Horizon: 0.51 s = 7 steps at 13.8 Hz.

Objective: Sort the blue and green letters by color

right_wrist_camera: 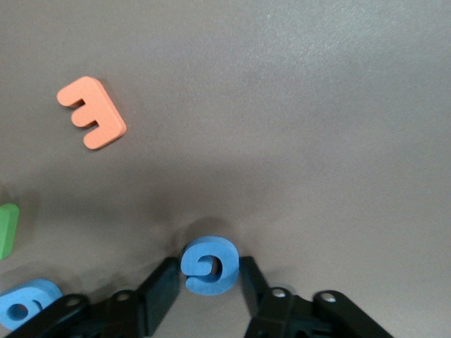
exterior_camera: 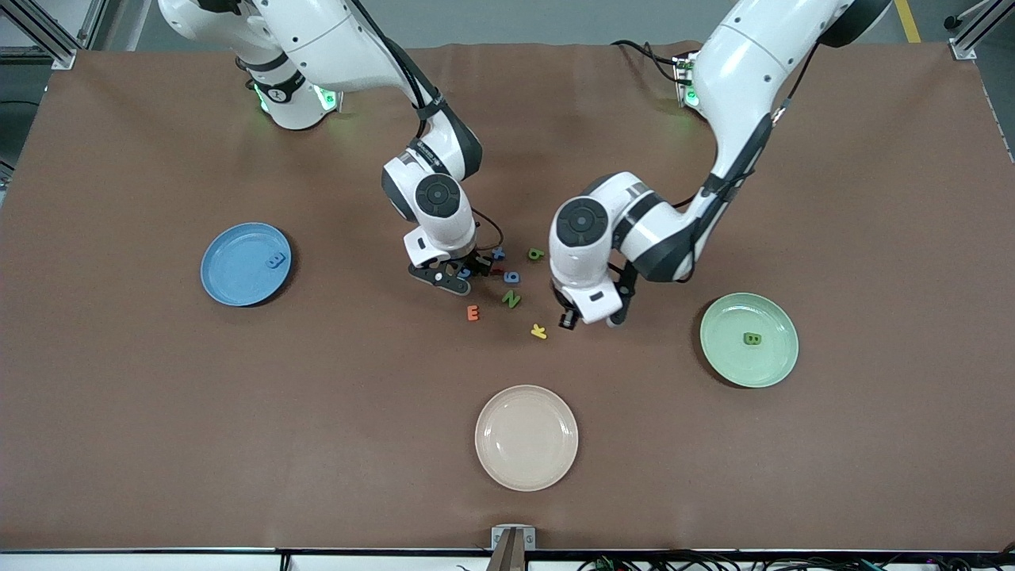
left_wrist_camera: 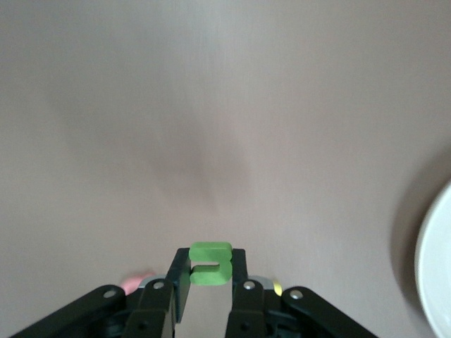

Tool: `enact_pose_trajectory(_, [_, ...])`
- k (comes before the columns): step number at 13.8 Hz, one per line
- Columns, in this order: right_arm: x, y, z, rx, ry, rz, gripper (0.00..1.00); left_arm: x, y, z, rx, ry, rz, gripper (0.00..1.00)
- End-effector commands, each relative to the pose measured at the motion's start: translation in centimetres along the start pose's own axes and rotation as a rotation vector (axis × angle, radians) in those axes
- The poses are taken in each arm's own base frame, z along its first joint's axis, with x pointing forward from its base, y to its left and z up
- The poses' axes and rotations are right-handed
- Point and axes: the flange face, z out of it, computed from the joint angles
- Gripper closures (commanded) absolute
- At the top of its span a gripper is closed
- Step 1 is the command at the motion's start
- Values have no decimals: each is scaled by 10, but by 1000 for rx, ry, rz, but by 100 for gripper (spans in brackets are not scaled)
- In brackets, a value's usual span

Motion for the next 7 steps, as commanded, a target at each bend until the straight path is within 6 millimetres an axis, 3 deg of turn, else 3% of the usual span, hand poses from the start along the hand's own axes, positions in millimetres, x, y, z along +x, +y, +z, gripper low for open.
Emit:
enact_pose_trajectory(1, [5, 6, 8, -9, 3, 20, 89, 51, -5, -4, 31, 33, 53, 100])
enact_pose_trajectory(2, [7, 8, 8, -12, 2, 24, 96, 73, -3, -1, 38, 32, 64, 100])
enact_pose_trajectory(6, [17, 15, -8, -40, -16, 4, 100, 153, -2, 13, 72, 24, 143, 100])
enact_pose_trajectory(7, [32, 26, -20, -60, -29, -13, 100, 178, -1, 14, 73, 18, 154, 100])
